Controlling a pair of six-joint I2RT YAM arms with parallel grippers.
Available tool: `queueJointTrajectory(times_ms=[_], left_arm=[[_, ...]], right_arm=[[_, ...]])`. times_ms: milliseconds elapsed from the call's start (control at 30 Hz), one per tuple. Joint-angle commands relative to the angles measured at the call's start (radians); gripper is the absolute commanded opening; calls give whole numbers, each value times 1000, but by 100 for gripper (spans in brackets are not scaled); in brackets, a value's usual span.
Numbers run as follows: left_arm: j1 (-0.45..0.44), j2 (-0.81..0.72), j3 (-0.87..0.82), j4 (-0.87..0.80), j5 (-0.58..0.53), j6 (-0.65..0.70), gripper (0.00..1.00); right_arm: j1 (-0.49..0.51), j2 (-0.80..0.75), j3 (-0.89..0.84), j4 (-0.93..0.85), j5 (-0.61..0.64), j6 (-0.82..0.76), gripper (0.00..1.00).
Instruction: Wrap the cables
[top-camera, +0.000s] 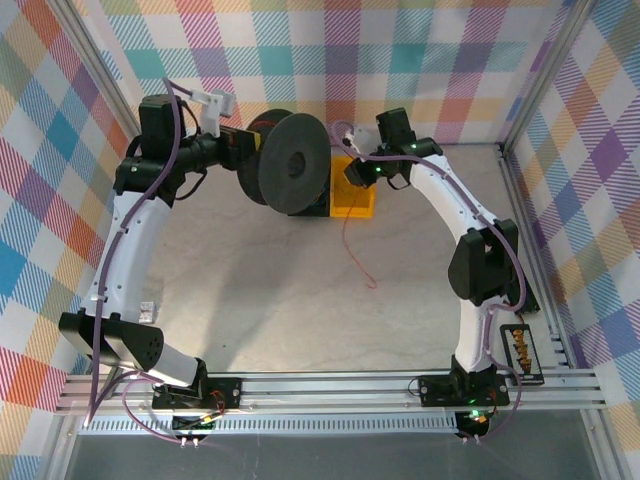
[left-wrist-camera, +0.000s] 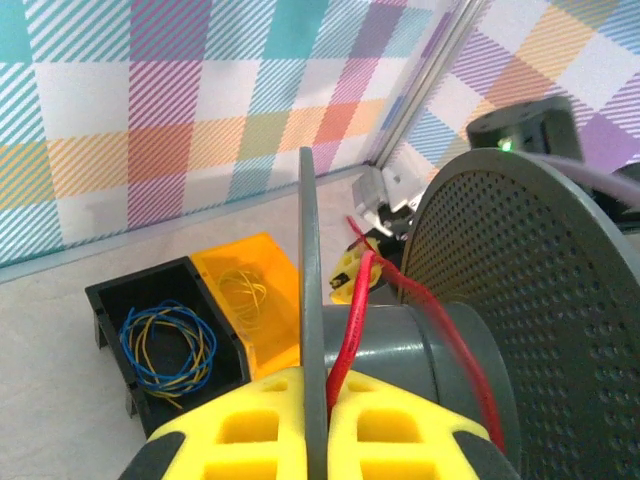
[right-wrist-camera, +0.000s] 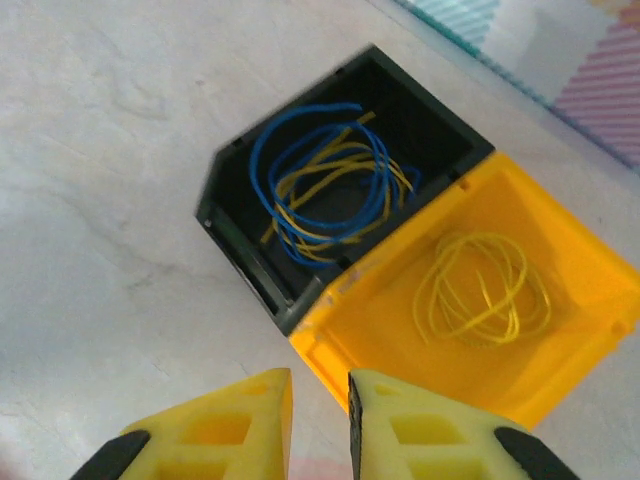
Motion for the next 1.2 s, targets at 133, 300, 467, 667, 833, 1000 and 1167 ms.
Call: queueJointTrajectory(times_ms=[133,300,467,667,833,1000,1167], left_arm=[[6,-62,12,180,-25,-108,0],[-7,-48,19,174,-50,-114,0],[-11,-44,25,171,-66,-121,0],[-14,-38,37,163,-67,-123,0],[-14,-34,39,143,-89,-115,0],[-18,-32,35,138,-98,-114,0],[-30,-29,35,132,-100,-112,0]], right_arm=[[-29,26,-69,39,12,75,28],[-29,12,-119,66,-9,99,37],[-29,-12,-173,93,-37,119,42],[-42,-51,-254,152,-145,184,63],[-49,-97,-302,169,-253,210,76],[-64,-165,-359,235,-318,278,87],[-79,-213,-343,274,-295,354,99]])
